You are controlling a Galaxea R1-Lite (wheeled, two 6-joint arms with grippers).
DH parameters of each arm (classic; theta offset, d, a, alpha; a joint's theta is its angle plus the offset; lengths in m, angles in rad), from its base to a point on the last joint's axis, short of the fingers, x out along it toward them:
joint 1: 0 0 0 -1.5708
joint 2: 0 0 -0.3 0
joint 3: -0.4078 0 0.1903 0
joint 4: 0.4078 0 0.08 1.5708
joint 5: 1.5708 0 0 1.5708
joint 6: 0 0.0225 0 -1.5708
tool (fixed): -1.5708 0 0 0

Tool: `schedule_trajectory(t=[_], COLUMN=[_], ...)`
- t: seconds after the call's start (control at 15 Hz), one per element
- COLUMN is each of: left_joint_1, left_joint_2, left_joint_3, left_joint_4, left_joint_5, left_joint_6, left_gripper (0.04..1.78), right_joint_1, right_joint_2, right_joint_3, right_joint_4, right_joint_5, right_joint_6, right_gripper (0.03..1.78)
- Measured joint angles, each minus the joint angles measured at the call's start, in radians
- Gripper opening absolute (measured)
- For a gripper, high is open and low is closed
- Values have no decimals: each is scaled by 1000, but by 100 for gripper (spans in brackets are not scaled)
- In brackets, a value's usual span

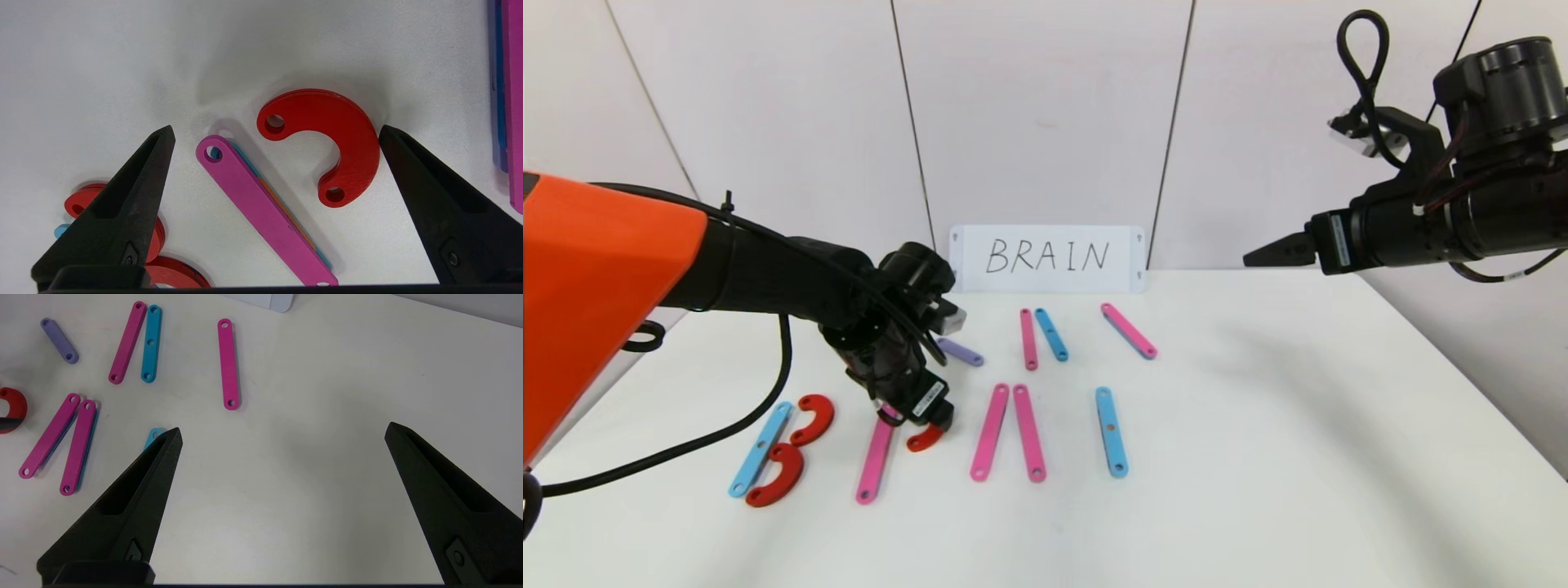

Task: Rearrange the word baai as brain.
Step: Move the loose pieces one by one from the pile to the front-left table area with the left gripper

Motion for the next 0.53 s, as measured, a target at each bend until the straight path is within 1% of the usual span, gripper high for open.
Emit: schedule_trajectory(t=[0.53], left_joint_1=[3], left_joint_2=[-3], left_joint_3=[-4], left_joint_4=[10], left_joint_5=[10], left_joint_6=[3], left_gripper=[175], right_joint_1=[0], right_joint_2=[0], right_joint_3=[0], right_joint_4=[0], right_joint_5=[0], right_joint_6=[0], right_gripper=[174])
